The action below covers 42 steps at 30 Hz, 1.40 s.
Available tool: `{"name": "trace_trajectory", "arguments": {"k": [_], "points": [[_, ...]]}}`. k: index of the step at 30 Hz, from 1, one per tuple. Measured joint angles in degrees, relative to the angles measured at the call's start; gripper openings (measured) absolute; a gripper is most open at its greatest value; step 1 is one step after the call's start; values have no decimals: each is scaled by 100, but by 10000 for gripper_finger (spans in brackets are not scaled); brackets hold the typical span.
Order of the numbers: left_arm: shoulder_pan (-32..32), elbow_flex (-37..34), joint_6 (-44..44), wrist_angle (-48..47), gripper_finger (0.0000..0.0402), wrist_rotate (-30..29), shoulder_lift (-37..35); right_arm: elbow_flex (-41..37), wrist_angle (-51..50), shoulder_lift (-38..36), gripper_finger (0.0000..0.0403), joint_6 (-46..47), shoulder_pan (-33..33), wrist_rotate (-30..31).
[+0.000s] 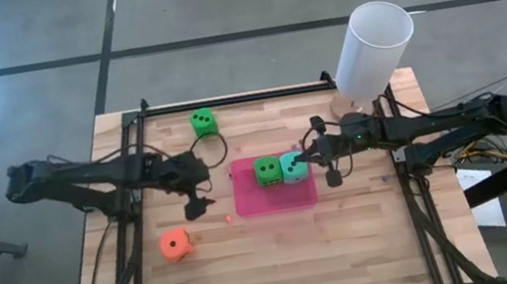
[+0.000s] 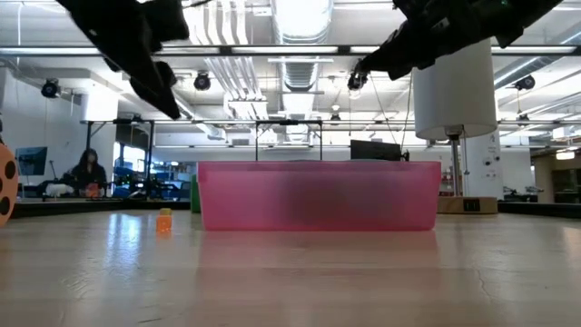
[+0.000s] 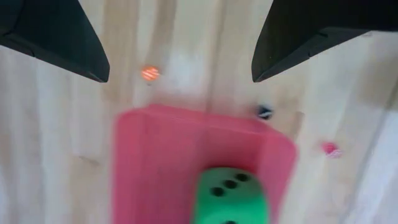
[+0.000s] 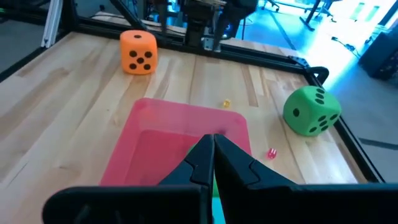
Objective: Pick & Place Dice
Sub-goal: Put the large die into the pink bin
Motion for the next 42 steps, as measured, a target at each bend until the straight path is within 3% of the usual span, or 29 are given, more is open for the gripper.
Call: {"name": "trace_trajectory", "arguments": {"k": [5, 9, 14, 30, 42], "points": [[-848, 37, -182, -91, 395, -85, -53, -14, -66, -11, 8, -9, 0, -34], [-1420, 35, -795, -287, 398, -450, -52, -4, -105, -36, 8, -7, 7, -48], [-2013, 114, -1626, -379, 398, -493, -43, -4, -107, -77, 8, 2, 24, -50], [-3332, 426, -4404, -1463, 395, -486, -35, -4, -137, -96, 8, 112, 24, -50], [-3715, 302, -4335, -1774, 395, -398, 337, -4, -135, -96, 8, 111, 22, -50]]}}
